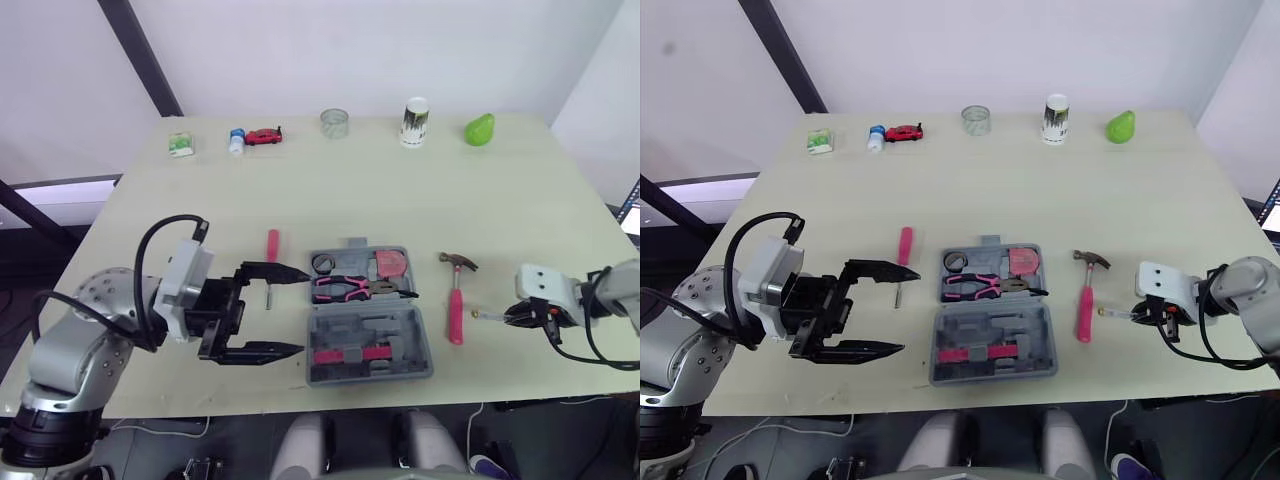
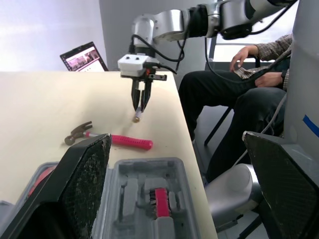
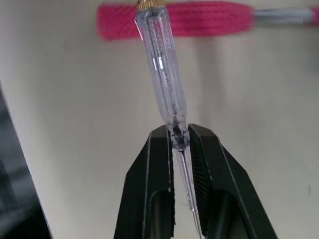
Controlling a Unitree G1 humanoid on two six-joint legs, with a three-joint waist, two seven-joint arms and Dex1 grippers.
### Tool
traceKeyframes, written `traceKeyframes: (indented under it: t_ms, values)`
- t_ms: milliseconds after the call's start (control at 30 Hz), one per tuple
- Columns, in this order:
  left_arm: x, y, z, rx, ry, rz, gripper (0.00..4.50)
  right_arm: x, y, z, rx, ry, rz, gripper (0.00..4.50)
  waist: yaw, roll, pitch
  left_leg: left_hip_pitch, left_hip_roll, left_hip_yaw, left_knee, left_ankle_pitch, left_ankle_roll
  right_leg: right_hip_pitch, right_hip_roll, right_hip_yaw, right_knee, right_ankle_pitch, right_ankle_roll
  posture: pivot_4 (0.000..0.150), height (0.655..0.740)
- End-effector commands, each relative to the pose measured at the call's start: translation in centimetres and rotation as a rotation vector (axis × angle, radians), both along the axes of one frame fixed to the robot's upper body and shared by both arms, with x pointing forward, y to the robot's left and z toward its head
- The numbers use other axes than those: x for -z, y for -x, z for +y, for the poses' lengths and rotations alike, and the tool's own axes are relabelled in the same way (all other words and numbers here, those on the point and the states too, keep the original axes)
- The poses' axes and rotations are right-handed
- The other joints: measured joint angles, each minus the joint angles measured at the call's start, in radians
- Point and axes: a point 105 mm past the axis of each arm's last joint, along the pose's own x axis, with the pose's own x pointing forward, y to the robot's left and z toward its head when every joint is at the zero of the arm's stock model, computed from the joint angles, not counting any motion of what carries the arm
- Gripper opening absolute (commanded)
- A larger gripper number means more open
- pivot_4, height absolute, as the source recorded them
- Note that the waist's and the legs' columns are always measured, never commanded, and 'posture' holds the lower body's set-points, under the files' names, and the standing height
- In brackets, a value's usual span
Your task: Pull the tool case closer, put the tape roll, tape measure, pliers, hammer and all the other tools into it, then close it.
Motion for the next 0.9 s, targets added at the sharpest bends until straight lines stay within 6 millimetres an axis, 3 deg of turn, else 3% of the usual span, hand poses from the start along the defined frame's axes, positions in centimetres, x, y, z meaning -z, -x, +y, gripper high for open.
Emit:
traceKeyframes:
  t_ms: [33,267,467,633,700,733,767,800,900]
  values:
    - [-0.6,-0.1,-0.2,0.027,0.024,-0.023,4.5,-0.4,0.1,0.3,0.408,-0.136,0.012,0.01,0.002,-0.001,-0.001,0.0,0.0,0.0,0.0,0.0,0.0,0.0,0.0,0.0,0.0,0.0,0.0,0.15,0.74]
    - [-0.6,-0.4,-0.5,0.051,0.03,-0.023,4.5,1.4,0.7,0.0,0.972,-0.16,0.057,0.01,-0.004,-0.001,0.0,-0.001,-0.001,0.0,0.001,0.0,0.0,0.0,0.001,0.001,0.0,0.0,0.0,0.15,0.74]
    - [-0.6,-0.5,-0.7,0.068,0.028,-0.02,4.5,2.7,0.1,1.9,1.112,-0.301,0.049,0.01,-0.005,-0.001,-0.001,-0.003,-0.001,-0.001,0.0,0.0,0.0,-0.002,0.002,0.001,0.0,0.0,0.0,0.15,0.74]
    - [-0.7,-0.5,-0.7,0.075,0.026,-0.02,4.5,2.7,-0.6,2.4,1.176,-0.314,0.025,0.01,-0.012,-0.001,-0.001,-0.002,-0.001,0.0,0.0,0.0,0.0,-0.002,0.003,0.002,0.0,0.0,0.001,0.15,0.74]
    - [-0.7,-0.5,-0.7,0.071,0.024,-0.021,4.5,2.7,-0.6,2.8,1.158,-0.313,0.026,1.01,-0.011,-0.001,-0.001,-0.002,-0.001,0.0,0.0,0.0,0.0,-0.002,0.003,0.002,0.0,0.0,0.001,0.15,0.74]
    - [-0.7,-0.5,-0.7,0.069,0.023,-0.022,4.5,2.7,-0.5,3.1,1.146,-0.317,0.028,1.16,-0.01,-0.001,-0.001,-0.002,-0.001,0.0,0.0,0.0,0.0,-0.002,0.003,0.002,0.0,0.0,0.001,0.15,0.74]
    - [-0.8,-0.5,-0.7,0.067,0.023,-0.023,4.5,2.7,-0.5,3.2,1.139,-0.316,0.026,1.87,-0.01,-0.001,-0.001,-0.002,-0.001,0.0,0.0,0.0,0.0,-0.002,0.003,0.002,0.0,0.0,0.001,0.15,0.74]
    - [-0.8,-0.5,-0.7,0.066,0.023,-0.023,4.5,2.7,-0.4,3.3,1.135,-0.316,0.024,2.29,-0.01,-0.001,-0.001,-0.002,-0.001,0.0,0.0,0.0,0.0,-0.002,0.003,0.002,0.0,0.0,0.001,0.15,0.74]
    - [-0.8,-0.6,-0.6,0.056,0.026,-0.024,4.5,1.5,-0.1,2.8,1.062,-0.242,-0.042,3.25,-0.008,0.0,0.0,-0.002,-0.001,0.0,0.0,0.0,0.0,-0.002,0.003,0.002,0.0,0.0,0.001,0.15,0.74]
